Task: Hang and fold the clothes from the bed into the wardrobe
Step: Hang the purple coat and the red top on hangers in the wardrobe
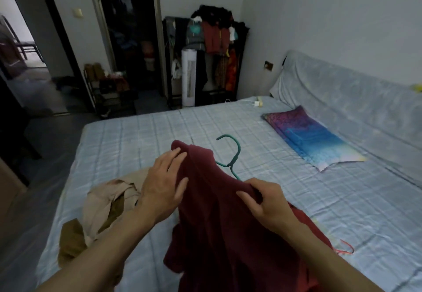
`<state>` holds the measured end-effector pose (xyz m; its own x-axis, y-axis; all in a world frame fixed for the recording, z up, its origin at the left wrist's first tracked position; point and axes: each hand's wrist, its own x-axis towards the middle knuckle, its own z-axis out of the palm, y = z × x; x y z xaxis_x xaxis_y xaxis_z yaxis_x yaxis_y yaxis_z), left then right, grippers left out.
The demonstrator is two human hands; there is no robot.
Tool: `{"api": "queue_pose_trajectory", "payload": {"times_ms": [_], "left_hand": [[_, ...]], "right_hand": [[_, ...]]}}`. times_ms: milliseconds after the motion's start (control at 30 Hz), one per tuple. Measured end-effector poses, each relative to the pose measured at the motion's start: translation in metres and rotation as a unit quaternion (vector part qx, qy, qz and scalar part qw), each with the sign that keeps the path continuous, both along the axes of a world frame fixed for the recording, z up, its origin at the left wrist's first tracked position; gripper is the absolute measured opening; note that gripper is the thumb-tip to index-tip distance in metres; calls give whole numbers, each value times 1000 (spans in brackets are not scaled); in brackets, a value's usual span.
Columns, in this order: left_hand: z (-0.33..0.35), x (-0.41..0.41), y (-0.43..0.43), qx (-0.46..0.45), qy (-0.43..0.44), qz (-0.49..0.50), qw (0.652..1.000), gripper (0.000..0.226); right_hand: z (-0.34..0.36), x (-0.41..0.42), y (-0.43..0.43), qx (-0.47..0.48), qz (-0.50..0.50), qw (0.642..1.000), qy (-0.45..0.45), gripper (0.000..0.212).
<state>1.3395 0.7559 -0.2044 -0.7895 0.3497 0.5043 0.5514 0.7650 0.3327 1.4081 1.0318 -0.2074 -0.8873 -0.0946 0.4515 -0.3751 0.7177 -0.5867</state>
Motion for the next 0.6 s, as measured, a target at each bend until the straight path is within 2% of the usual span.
{"api": "queue_pose_trajectory", "payload": {"times_ms": [133, 300, 433, 500, 600], "left_hand": [[49, 1, -11, -29, 66, -28, 997, 58], [100, 7, -25, -63, 65, -62, 994, 58], [126, 12, -33, -45, 17, -55, 997, 53], [134, 16, -35, -33, 1, -49, 998, 47], [137, 26, -36, -22, -7, -62, 998, 25]], "right_hand": [[44, 5, 4, 25, 19, 997, 66, 8], [91, 4, 4, 70, 38, 990, 119, 10], [117, 1, -1, 82, 38, 982, 168, 8], [127, -1, -4, 86, 40, 978, 184, 9], [136, -1, -7, 106, 31, 974, 196, 16]]}}
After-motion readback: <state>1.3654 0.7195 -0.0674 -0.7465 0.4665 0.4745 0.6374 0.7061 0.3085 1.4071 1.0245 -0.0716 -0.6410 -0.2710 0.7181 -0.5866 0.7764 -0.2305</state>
